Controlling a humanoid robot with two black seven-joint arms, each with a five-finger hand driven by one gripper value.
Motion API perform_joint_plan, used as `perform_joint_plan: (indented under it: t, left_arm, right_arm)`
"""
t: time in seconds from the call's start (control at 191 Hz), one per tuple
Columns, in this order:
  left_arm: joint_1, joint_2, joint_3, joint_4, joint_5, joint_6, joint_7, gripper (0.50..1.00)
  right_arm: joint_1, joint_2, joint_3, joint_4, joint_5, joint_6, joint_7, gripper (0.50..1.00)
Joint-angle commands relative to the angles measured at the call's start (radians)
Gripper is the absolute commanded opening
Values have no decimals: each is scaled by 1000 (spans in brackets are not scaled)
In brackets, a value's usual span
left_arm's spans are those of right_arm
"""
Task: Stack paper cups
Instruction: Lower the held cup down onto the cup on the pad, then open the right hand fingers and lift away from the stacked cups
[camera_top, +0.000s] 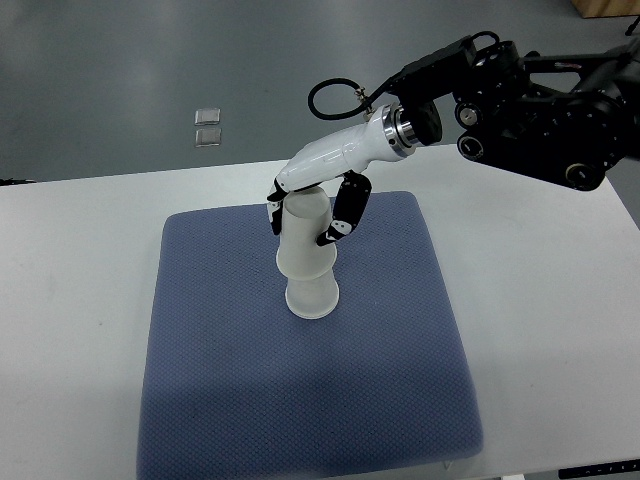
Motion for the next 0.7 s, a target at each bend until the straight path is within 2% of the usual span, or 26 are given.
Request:
perform_joint_plan:
  t: [0.0, 0.33, 0.545, 0.697]
  left_arm:
    - [0, 0, 0, 0, 0, 0, 0, 1000]
    - [0, 0, 0, 0, 0, 0, 0, 1000]
    - [0, 0, 0, 0, 0, 0, 0, 1000]
    - [0, 0, 0, 0, 0, 0, 0, 1000]
  right_arm:
    - [-6, 0, 1, -9, -8, 0, 1, 670]
    - [-42, 2, 1, -32, -11, 0, 1, 670]
    - [-77, 18, 1, -46, -23, -28, 1, 672]
    - [-94, 29, 4, -49, -23, -52, -1, 699]
